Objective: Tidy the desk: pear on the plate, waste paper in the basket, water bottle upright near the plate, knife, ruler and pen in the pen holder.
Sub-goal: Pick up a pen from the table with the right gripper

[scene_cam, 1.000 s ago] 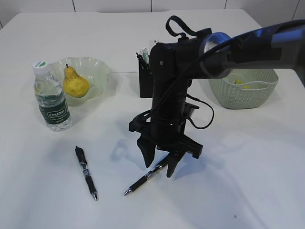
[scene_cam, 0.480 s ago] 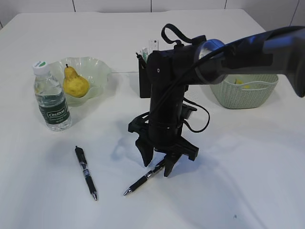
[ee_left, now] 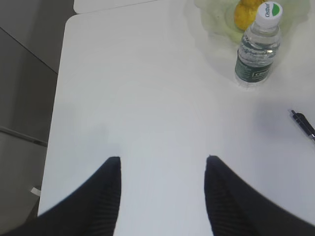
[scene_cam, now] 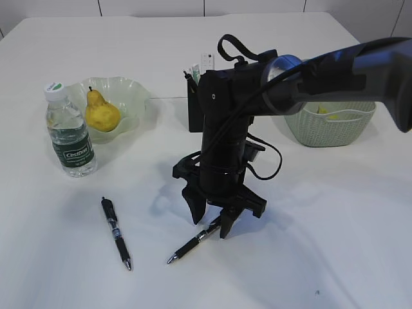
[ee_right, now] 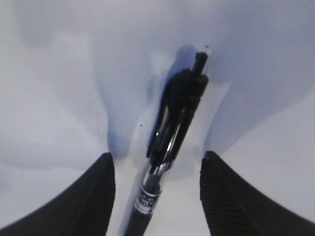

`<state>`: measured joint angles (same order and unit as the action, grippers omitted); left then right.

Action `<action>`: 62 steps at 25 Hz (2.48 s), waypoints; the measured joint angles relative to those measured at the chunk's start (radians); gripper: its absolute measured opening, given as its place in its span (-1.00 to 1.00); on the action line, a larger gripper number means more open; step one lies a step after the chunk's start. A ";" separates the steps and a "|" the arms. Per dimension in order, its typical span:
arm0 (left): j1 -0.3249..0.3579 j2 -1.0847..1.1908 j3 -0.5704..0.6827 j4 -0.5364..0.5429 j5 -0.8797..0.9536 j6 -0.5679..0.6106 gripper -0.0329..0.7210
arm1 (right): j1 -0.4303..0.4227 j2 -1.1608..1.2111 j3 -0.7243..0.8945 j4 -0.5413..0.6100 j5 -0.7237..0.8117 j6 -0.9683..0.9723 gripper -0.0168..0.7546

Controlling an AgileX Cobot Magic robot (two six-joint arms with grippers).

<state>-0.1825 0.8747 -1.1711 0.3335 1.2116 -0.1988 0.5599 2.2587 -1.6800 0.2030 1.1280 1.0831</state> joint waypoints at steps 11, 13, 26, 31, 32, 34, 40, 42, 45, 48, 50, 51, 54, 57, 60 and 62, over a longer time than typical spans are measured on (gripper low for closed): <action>0.000 0.000 0.000 0.000 0.000 0.000 0.10 | 0.000 0.000 0.000 -0.014 -0.008 0.017 0.18; 0.000 0.000 0.000 0.000 0.000 0.000 0.10 | 0.000 0.000 0.000 -0.016 -0.008 0.021 0.18; 0.000 0.000 0.000 0.000 0.000 0.000 0.10 | 0.000 0.000 0.000 -0.029 -0.008 0.047 0.18; 0.000 0.000 0.000 0.000 0.000 0.000 0.10 | 0.000 0.000 0.000 -0.036 -0.008 0.060 0.18; 0.000 0.000 0.000 0.000 0.000 0.000 0.10 | 0.000 0.000 0.000 -0.038 -0.008 0.063 0.18; 0.000 0.000 0.000 0.000 0.000 0.000 0.10 | 0.000 0.000 0.000 -0.044 -0.007 0.068 0.18; 0.000 0.000 0.000 0.000 0.000 0.000 0.10 | 0.000 0.000 0.000 -0.061 -0.007 0.074 0.18; 0.000 0.000 0.000 0.000 0.000 0.000 0.10 | 0.000 0.000 0.000 -0.070 -0.005 0.074 0.18; 0.000 0.000 0.000 0.000 0.000 0.000 0.10 | 0.000 0.000 0.000 -0.081 -0.005 0.075 0.18; 0.000 0.000 0.000 0.000 0.000 0.000 0.10 | 0.000 0.000 0.000 -0.087 -0.004 0.076 0.18; 0.000 0.000 0.000 0.000 0.000 0.000 0.10 | 0.000 0.000 0.000 -0.089 -0.004 0.078 0.18; 0.000 0.000 0.000 0.000 0.000 0.000 0.10 | 0.000 0.002 0.000 -0.089 -0.004 0.078 0.18; 0.000 0.000 0.000 0.000 0.000 0.000 0.10 | 0.000 0.012 0.000 -0.082 -0.004 0.078 0.18; 0.000 0.000 0.000 0.000 0.000 0.000 0.10 | 0.000 0.014 0.000 -0.064 -0.003 0.078 0.18; 0.000 0.000 0.000 0.000 0.000 0.000 0.10 | 0.000 0.014 0.000 -0.058 -0.003 0.080 0.18; 0.000 0.000 0.000 0.000 0.000 0.000 0.10 | 0.000 0.014 0.000 -0.058 -0.003 0.080 0.18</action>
<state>-0.1825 0.8747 -1.1711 0.3335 1.2116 -0.1988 0.5599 2.2729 -1.6800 0.1454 1.1251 1.1630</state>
